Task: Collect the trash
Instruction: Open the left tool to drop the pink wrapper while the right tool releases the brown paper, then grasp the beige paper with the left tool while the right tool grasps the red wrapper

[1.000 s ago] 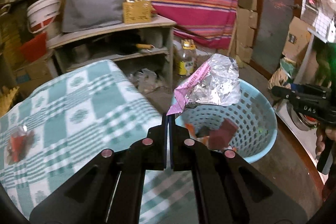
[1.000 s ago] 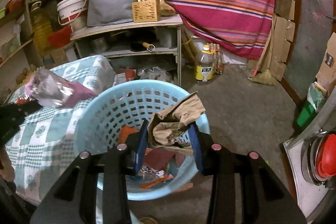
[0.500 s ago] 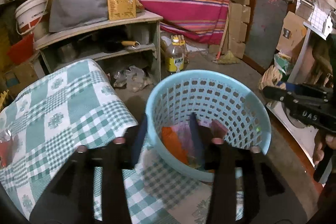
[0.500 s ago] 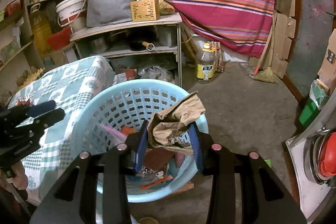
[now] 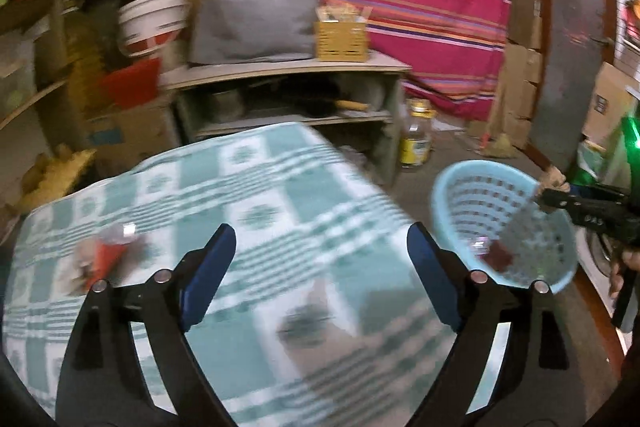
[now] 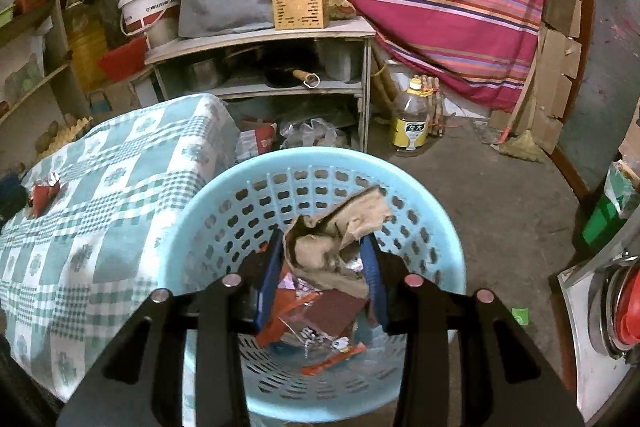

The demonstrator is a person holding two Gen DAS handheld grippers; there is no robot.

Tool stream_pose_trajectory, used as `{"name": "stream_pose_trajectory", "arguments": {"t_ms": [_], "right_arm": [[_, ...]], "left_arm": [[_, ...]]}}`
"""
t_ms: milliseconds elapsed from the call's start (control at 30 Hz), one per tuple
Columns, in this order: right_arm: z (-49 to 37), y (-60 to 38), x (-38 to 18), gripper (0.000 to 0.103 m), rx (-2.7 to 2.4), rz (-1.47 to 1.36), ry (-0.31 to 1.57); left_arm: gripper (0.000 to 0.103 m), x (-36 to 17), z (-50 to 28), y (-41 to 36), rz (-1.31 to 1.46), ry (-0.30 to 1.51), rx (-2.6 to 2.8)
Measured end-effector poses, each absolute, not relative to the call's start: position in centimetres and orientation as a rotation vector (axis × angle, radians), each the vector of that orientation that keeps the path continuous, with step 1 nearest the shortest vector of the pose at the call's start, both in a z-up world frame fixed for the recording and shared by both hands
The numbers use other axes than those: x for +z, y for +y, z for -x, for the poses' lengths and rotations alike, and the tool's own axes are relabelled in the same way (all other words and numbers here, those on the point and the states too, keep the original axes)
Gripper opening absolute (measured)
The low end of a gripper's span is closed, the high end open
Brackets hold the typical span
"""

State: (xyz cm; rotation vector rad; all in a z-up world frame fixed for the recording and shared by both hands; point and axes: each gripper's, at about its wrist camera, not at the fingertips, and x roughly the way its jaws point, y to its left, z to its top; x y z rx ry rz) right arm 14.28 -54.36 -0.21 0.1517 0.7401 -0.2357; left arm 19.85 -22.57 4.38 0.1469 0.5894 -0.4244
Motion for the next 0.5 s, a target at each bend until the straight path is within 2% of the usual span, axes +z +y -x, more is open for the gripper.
{"name": "stream_pose_trajectory", "arguments": {"t_ms": [67,100,167,400,500], "right_arm": [[-15.0,-53.9,-0.3,0.041,-0.239,-0.149,0.747],[-15.3,-53.8,-0.4,0.045,-0.239,-0.147,0.752],[-15.8,-53.3,-0.4,0.077,-0.262,-0.142,0.749],[-17.0,-51.4,-0.6,0.079,-0.323,-0.147,0.753],[-17.5,-49.6,-0.4,0.083,-0.326,-0.127,0.744]], "left_arm": [[0.086,4.2,-20.7,-20.0,-0.155,0.595,-0.372],[0.087,4.2,-21.1,-18.7,-0.159,0.597,-0.348],[0.088,4.0,-21.9,-16.0,-0.161,0.603,-0.304],[0.091,3.7,-24.0,-7.6,-0.12,0.607,-0.188],[0.092,3.2,-24.7,-4.6,-0.111,0.608,-0.146]]}}
